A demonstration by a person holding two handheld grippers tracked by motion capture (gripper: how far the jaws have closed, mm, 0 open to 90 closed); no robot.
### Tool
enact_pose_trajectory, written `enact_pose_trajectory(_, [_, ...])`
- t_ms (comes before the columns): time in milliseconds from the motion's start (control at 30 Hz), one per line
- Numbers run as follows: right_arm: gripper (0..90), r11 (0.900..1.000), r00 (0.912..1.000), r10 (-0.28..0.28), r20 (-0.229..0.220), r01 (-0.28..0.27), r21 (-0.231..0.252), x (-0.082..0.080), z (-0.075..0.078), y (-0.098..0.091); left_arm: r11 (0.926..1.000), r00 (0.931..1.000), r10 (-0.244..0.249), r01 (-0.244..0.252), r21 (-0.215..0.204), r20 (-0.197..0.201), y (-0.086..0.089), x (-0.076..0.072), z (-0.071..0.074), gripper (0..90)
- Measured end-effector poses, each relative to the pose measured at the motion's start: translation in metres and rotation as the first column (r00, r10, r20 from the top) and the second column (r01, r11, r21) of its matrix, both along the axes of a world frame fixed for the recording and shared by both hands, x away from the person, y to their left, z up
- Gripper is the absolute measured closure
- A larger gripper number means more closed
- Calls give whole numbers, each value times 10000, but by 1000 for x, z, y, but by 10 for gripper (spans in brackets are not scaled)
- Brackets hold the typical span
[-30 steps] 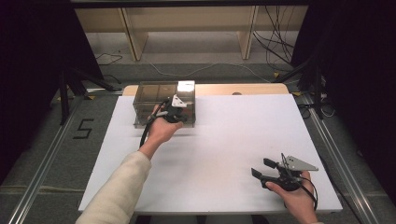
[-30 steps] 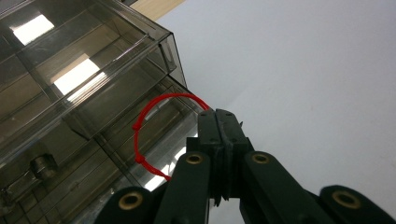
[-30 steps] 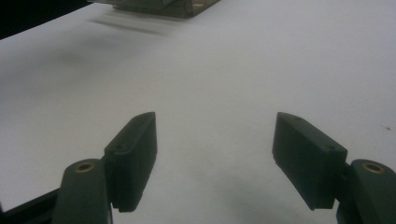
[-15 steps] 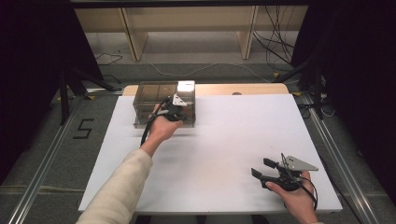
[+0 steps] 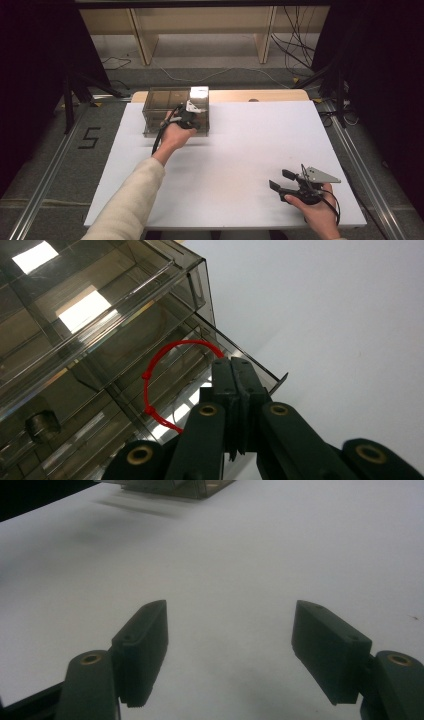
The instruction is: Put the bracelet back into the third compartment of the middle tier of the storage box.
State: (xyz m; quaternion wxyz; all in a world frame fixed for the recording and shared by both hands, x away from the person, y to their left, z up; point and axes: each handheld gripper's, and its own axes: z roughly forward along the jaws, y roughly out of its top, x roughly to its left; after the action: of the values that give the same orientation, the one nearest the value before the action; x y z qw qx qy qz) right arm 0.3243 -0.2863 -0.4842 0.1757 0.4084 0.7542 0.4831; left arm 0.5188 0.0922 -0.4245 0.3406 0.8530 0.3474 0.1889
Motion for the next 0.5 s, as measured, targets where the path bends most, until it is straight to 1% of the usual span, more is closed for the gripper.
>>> enact_pose_trajectory(333, [314,10000,10000,18,17,-18,11,0,0,0,10000,9998,-55,56,62,-192,-2,1,-3,898])
enact_pose_trajectory(500, [314,10000,10000,5,9,-5,-7,1,0,0,10000,9998,-4,4,-4,-221,-3,2,-4,898])
